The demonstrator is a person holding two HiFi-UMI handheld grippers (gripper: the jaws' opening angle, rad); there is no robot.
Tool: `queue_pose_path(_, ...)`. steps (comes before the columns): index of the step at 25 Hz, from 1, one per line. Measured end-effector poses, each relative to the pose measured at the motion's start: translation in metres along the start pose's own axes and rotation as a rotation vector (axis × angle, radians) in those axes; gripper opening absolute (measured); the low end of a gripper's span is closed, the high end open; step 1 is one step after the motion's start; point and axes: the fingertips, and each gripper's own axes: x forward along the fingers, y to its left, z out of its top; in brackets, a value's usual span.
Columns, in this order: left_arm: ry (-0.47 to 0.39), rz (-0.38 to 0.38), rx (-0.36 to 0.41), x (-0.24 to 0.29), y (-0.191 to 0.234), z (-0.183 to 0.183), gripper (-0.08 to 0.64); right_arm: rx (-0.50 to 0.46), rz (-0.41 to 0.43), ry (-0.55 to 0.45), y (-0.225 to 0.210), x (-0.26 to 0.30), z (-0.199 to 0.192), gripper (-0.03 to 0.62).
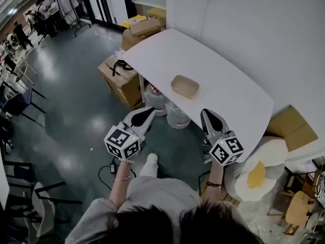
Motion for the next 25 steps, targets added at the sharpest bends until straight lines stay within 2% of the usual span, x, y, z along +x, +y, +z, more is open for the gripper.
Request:
queue_pose_path(12, 0.003, -0.045, -0.032, 0.028, 0.029, -0.005, -0.005, -0.004, -0.023, 0.005, -0.016, 0.032, -0.002, 0.012)
queue_pose_path(25, 0.042, -0.144, -0.053, 0.069, 0.096, -0.005, -0.005, -0.029, -0.133, 0.056, -0.036, 0.1, -0.016, 0.012)
